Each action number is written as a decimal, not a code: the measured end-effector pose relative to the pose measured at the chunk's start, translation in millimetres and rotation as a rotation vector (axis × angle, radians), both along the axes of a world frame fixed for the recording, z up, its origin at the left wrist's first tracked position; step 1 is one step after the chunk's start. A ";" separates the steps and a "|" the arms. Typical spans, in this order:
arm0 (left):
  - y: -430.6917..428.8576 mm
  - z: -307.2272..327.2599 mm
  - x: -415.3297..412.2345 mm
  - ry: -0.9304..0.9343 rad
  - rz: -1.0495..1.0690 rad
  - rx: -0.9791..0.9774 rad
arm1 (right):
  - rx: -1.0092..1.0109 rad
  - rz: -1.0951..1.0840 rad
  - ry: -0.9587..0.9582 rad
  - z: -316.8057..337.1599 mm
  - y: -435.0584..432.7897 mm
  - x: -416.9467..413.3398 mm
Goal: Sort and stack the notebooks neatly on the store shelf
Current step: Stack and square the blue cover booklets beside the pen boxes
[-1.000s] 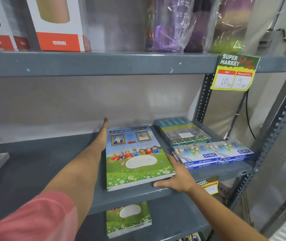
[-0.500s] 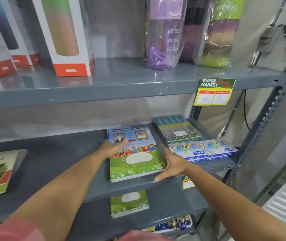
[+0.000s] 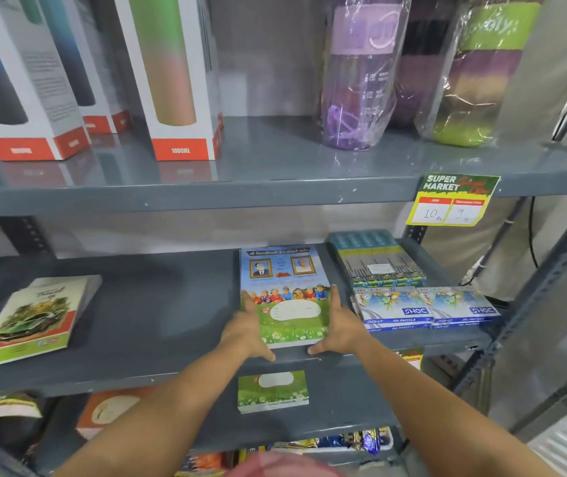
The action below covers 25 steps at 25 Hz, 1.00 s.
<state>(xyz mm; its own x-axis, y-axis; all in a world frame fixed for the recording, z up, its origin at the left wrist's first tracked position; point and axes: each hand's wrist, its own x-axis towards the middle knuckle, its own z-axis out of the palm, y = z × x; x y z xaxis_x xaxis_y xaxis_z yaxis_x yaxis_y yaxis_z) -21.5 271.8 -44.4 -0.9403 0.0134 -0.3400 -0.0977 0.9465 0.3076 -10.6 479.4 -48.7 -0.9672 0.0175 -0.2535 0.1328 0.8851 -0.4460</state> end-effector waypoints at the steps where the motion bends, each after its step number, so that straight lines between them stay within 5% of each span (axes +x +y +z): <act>1: 0.7 0.0 -0.6 0.036 0.007 -0.016 | -0.006 -0.003 0.011 -1.4 0.2 -1.4; 21: -3.5 -4.8 -3.1 0.114 0.175 -0.061 | 0.086 0.008 0.028 -3.0 5.2 -15.3; 25: -10.3 -8.8 2.7 0.096 0.160 -0.007 | 0.197 0.110 -0.086 12.1 4.1 -20.1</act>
<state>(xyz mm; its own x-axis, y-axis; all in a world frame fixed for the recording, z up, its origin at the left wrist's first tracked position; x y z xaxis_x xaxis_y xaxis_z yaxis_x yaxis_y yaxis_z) -18.8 261.5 -53.2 -0.9584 -0.1413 -0.2481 -0.2179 0.9234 0.3160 -30.7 483.6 -36.7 -0.9408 -0.0295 -0.3376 0.0612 0.9651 -0.2547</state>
